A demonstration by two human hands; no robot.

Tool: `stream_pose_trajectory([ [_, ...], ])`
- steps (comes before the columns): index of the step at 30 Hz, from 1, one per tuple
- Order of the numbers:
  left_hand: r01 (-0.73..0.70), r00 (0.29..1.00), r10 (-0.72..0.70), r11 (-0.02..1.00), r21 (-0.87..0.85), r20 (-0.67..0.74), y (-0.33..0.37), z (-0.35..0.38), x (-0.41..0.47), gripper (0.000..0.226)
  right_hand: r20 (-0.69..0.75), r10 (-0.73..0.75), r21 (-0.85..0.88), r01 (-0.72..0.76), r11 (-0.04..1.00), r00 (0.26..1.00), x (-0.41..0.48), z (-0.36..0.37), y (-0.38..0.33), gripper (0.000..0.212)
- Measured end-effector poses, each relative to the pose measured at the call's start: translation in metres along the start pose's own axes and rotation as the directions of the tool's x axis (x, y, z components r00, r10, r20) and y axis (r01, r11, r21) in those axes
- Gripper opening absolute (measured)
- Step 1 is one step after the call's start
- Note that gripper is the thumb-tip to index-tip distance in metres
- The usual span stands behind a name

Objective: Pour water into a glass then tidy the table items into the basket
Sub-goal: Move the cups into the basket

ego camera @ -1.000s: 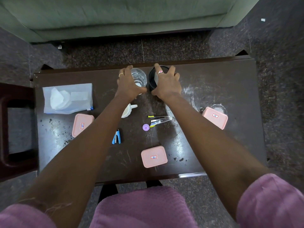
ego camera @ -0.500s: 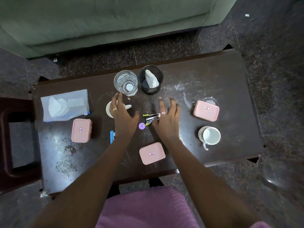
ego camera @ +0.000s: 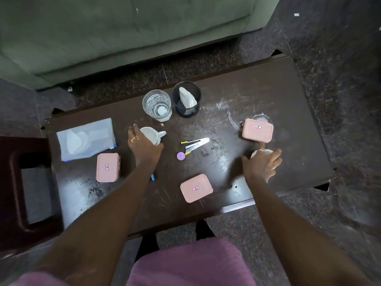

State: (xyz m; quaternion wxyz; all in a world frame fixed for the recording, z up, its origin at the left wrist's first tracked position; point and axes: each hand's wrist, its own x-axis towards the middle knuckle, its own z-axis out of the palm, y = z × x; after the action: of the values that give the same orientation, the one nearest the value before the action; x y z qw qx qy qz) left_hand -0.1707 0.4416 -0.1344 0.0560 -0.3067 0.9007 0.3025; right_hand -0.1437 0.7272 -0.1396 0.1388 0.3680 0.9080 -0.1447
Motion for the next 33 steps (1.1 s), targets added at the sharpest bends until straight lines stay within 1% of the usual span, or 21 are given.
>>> stream_pose_trajectory([
  [3,0.003,0.998,-0.001,1.0,-0.022,0.069,-0.002,-0.001,0.01,0.091,-0.034,0.003,0.037,-0.002,0.999,0.999,-0.002,0.002,0.002,0.044],
  [5,0.01,0.995,-0.005,0.999,-0.045,0.104,-0.004,-0.002,0.012,0.083,-0.052,-0.055,0.036,0.057,0.998,0.997,-0.01,0.002,0.001,0.04],
  [7,-0.016,0.993,0.024,0.998,-0.064,0.118,-0.008,-0.005,0.013,0.075,-0.066,-0.174,0.003,0.174,0.985,0.983,-0.026,0.003,-0.005,0.04],
  [9,-0.049,0.992,0.06,0.994,-0.098,0.114,-0.011,-0.01,0.01,0.073,-0.069,-0.327,-0.02,0.327,0.945,0.942,-0.046,0.006,-0.018,0.041],
  [11,-0.057,0.995,0.069,0.987,-0.147,0.076,-0.016,-0.02,0.006,0.071,-0.081,-0.502,-0.024,0.502,0.864,0.861,-0.07,0.011,-0.04,0.043],
  [13,-0.069,0.996,0.078,0.978,-0.195,0.039,-0.025,-0.035,0.002,0.07,-0.082,-0.669,-0.015,0.671,0.742,0.738,-0.097,0.016,-0.069,0.048],
  [15,-0.089,0.995,0.097,0.965,-0.248,0.02,-0.033,-0.054,0.001,0.069,-0.083,-0.777,0.006,0.78,0.625,0.623,-0.122,0.019,-0.101,0.052],
  [17,-0.087,0.996,0.088,0.956,-0.281,-0.007,-0.048,-0.081,0.004,0.07,-0.069,-0.842,0.051,0.845,0.532,0.535,-0.15,0.023,-0.139,0.054],
  [19,-0.092,0.996,0.087,0.951,-0.297,-0.031,-0.063,-0.115,0.012,0.073,-0.066,-0.889,0.072,0.891,0.449,0.453,-0.179,0.025,-0.175,0.055],
  [21,-0.058,0.997,0.036,0.944,-0.324,-0.072,-0.084,-0.156,0.022,0.076,-0.079,-0.932,0.086,0.934,0.347,0.353,-0.212,0.028,-0.215,0.057],
  [22,-0.028,0.995,-0.006,0.942,-0.333,-0.102,-0.097,-0.179,0.028,0.077,-0.06,-0.942,0.123,0.939,0.321,0.33,-0.231,0.029,-0.236,0.058],
  [24,0.022,0.979,-0.091,0.939,-0.344,-0.184,-0.121,-0.223,0.039,0.074,0.019,-0.945,0.227,0.919,0.323,0.327,-0.266,0.031,-0.275,0.059],
  [25,0.04,0.962,-0.131,0.936,-0.351,-0.24,-0.136,-0.246,0.045,0.068,0.045,-0.952,0.275,0.912,0.304,0.304,-0.286,0.033,-0.296,0.06],
  [27,0.074,0.915,-0.202,0.935,-0.347,-0.35,-0.17,-0.29,0.056,0.054,0.06,-0.976,0.337,0.916,0.219,0.211,-0.327,0.042,-0.339,0.058],
  [28,0.102,0.892,-0.234,0.938,-0.332,-0.388,-0.182,-0.305,0.061,0.052,0.052,-0.984,0.341,0.923,0.178,0.171,-0.343,0.044,-0.357,0.057],
  [31,0.24,0.792,-0.395,0.903,-0.357,-0.465,-0.237,-0.353,0.08,0.063,0.038,-0.999,0.346,0.938,0.022,0.01,-0.408,0.064,-0.414,0.057],
  [33,0.308,0.737,-0.491,0.856,-0.415,-0.466,-0.273,-0.378,0.096,0.069,0.067,-0.995,0.328,0.943,-0.054,-0.081,-0.45,0.081,-0.448,0.057],
])
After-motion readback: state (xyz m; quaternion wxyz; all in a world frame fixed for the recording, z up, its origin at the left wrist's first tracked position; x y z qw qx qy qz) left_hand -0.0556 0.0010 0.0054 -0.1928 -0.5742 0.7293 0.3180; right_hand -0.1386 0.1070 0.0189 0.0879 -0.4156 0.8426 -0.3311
